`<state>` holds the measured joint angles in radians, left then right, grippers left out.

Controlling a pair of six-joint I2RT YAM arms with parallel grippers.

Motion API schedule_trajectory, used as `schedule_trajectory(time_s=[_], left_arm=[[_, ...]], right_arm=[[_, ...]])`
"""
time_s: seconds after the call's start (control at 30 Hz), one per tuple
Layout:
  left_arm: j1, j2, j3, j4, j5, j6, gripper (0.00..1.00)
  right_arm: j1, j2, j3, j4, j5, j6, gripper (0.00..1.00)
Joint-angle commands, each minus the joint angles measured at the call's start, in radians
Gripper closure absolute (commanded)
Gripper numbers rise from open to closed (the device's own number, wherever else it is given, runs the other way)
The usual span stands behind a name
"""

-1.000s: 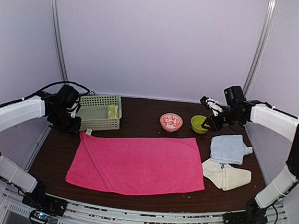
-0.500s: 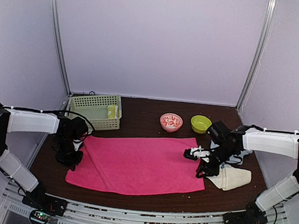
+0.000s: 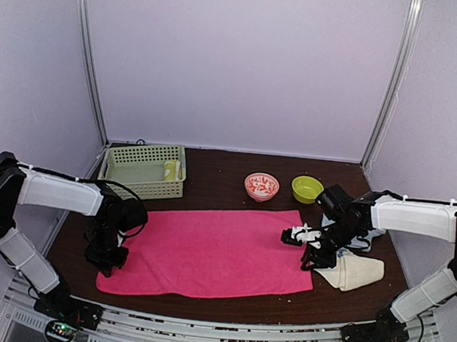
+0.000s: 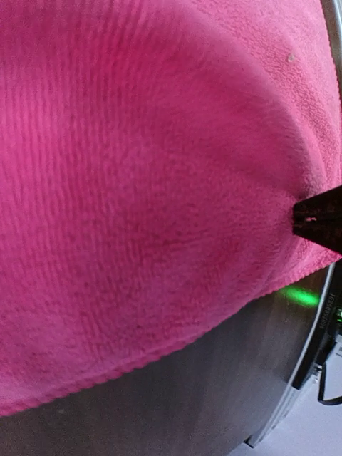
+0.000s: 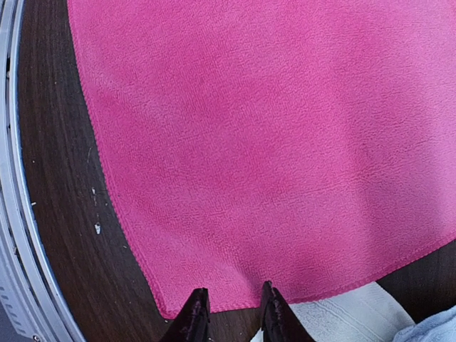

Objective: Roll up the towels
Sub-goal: Smooth out the towel at the center of the board, then move the towel to the center of the board.

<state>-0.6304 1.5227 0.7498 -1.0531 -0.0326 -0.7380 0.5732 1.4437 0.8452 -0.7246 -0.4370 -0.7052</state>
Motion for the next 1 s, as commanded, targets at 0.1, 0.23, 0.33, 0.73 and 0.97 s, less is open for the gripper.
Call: schedule_trajectory(time_s=[0.1,0.23,0.33,0.73,0.97], left_arm=[[-0.052,0.119,0.085,-0.289,-0.196,-0.138,1.0],[-0.044,0.101,0.099,-0.295,-0.195,-0.109,1.0],[-0.044,0.077,0.162,-0.278,-0.182,-0.084,1.0],[-0.053,-0.031,0.233,0.093,0.204,0.047,1.0],[-0.054,-0.025,0.067,0.071,0.138,0.029,1.0]], right_arm=[[0.005,-0.033,0.017,-0.006,0.007,-0.026,0.75],[0.005,-0.046,0.009,-0.017,0.002,-0.031,0.75],[0.006,-0.05,0.013,-0.036,-0.019,-0.041,0.74],[0.065,-0.046,-0.05,-0.068,0.09,-0.103,0.78],[0.118,0.001,-0.093,-0.018,0.179,-0.072,0.8]])
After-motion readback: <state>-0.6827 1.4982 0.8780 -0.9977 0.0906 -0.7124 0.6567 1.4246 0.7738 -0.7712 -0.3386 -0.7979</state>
